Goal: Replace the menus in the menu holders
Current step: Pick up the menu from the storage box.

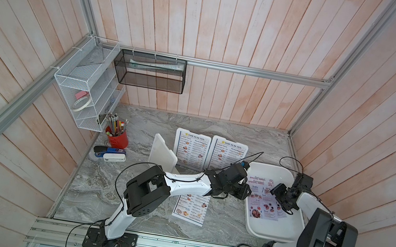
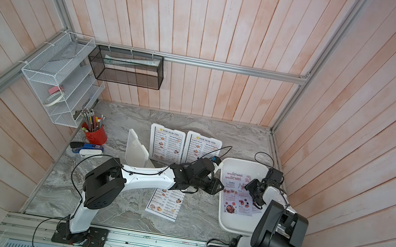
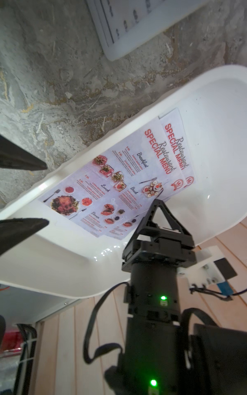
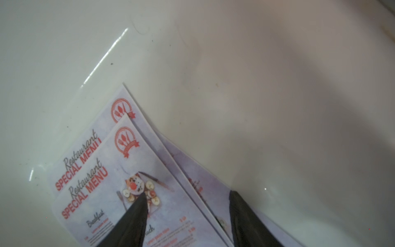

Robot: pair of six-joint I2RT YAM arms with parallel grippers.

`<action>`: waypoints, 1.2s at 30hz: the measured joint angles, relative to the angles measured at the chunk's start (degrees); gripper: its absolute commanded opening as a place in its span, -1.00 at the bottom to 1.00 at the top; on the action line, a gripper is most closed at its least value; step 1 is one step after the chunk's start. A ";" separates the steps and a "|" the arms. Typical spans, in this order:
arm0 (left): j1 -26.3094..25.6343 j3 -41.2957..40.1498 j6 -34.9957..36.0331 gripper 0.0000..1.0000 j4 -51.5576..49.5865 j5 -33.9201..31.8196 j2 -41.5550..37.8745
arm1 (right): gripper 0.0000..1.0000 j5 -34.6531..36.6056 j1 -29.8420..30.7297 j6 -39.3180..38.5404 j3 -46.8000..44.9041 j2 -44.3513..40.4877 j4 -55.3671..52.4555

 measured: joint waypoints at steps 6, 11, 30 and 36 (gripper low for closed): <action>0.00 0.15 0.11 -0.16 -0.07 0.50 0.24 | 0.00 -7.13 0.94 0.50 -1.01 -0.15 1.53; 0.26 1.29 -0.02 -0.17 -0.50 0.35 2.08 | -0.04 -12.13 2.91 0.74 -1.73 -0.68 1.07; 2.38 1.36 -0.74 -0.31 -0.90 1.31 2.58 | -0.11 -17.00 4.57 2.10 -2.71 -2.08 -1.42; 0.72 1.29 -1.99 0.19 -2.95 0.63 1.40 | -0.12 -16.98 4.57 2.10 -2.71 -2.08 -1.49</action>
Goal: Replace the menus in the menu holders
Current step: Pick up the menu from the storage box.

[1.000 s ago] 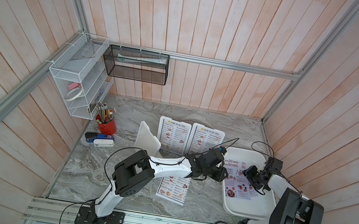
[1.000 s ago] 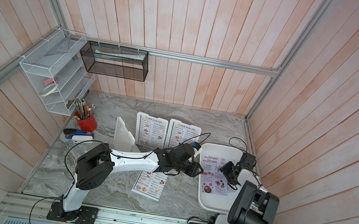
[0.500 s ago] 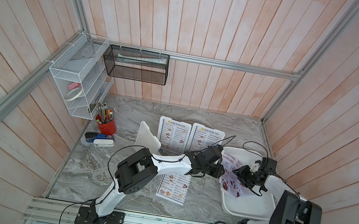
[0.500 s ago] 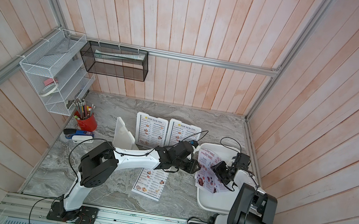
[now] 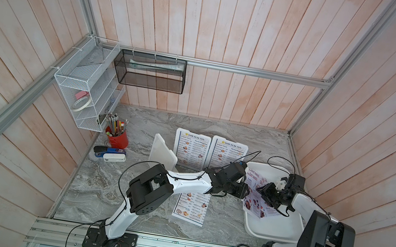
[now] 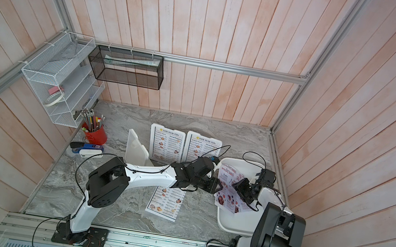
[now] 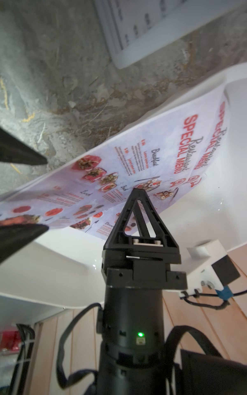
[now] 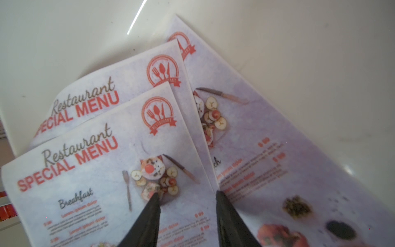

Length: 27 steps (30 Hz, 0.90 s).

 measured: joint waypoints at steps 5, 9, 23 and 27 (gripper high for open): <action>-1.70 0.00 -0.74 0.24 -3.65 -1.25 -3.98 | -0.12 0.02 0.00 -0.02 0.00 0.00 -0.04; -2.34 0.00 -2.34 0.08 -5.22 -0.98 -4.98 | -0.12 0.04 0.00 -0.02 0.00 0.00 -0.07; -3.32 0.13 -6.95 -0.14 -10.14 4.31 -3.58 | -0.14 0.20 0.00 0.00 0.00 0.02 -0.07; -3.65 0.17 -7.43 -0.26 -10.82 5.60 -3.19 | -0.15 0.20 0.00 -0.02 -0.20 0.02 -0.04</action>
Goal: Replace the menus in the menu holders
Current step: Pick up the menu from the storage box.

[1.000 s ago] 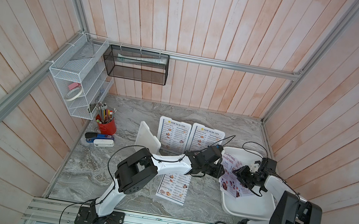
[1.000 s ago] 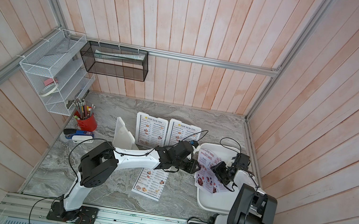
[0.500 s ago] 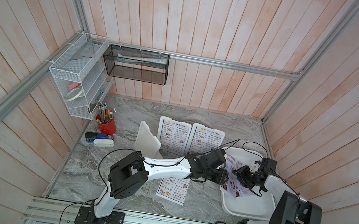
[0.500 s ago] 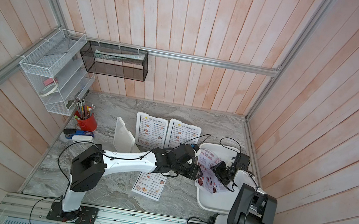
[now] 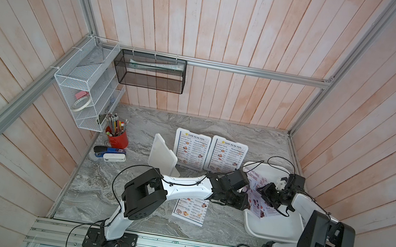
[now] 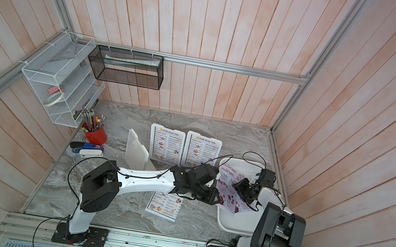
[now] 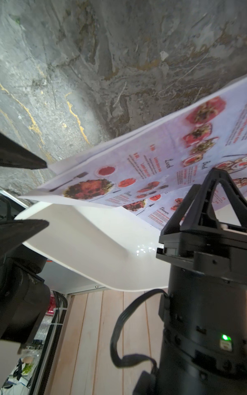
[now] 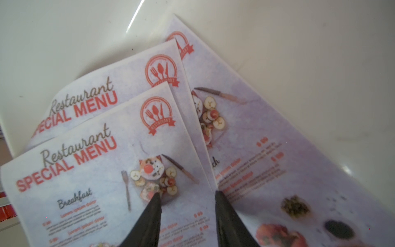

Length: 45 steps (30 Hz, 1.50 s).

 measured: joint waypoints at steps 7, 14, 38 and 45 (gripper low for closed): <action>-0.09 0.59 -0.63 -0.34 0.07 1.64 0.61 | -0.17 0.00 0.00 0.00 -0.28 -0.02 0.02; -0.15 0.66 -1.07 -0.61 -0.02 1.88 1.31 | -0.18 0.02 0.00 0.00 -0.28 -0.02 0.02; 2.73 1.44 -1.25 -0.97 0.04 4.79 -2.75 | 0.20 0.68 -1.84 -1.27 10.73 -1.62 -4.37; 3.56 1.44 0.17 -0.98 -0.24 4.83 -5.27 | 0.21 -1.18 -1.79 -1.31 10.86 -1.62 -4.98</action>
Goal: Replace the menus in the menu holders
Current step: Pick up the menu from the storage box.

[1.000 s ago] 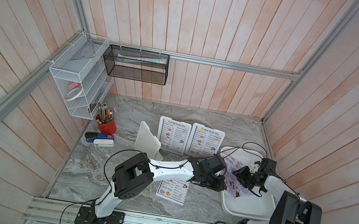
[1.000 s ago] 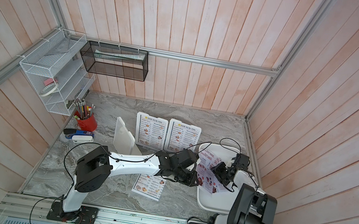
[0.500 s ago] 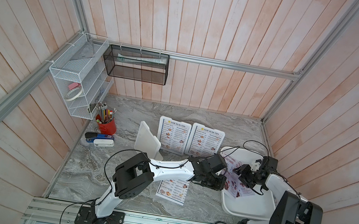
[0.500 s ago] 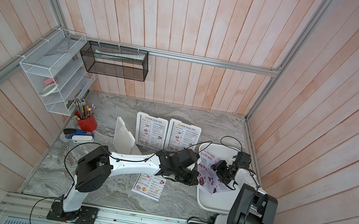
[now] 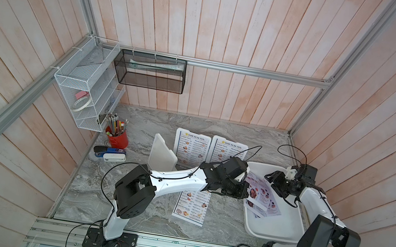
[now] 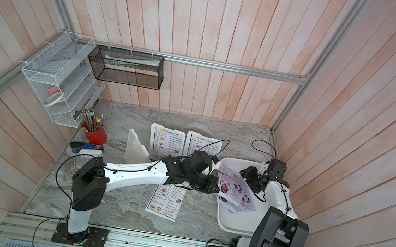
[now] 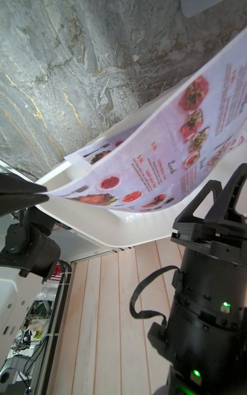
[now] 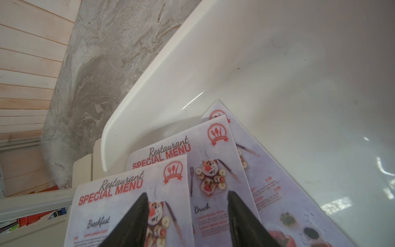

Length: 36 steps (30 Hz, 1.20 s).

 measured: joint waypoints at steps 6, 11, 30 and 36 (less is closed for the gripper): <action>3.65 0.00 4.04 -1.00 -0.57 2.05 -4.13 | 0.27 -4.42 0.02 0.74 0.52 -2.47 -0.04; 11.78 0.00 7.80 -1.00 1.27 6.64 -10.27 | 0.30 -8.41 0.02 3.45 6.23 -5.20 1.49; 27.56 0.31 15.61 -1.00 3.50 19.02 -23.08 | 0.32 -31.23 14.14 37.44 5.22 -10.91 38.56; 27.54 0.31 18.12 -1.00 2.49 22.60 -23.08 | 0.34 -29.83 19.32 46.86 4.85 -10.86 45.40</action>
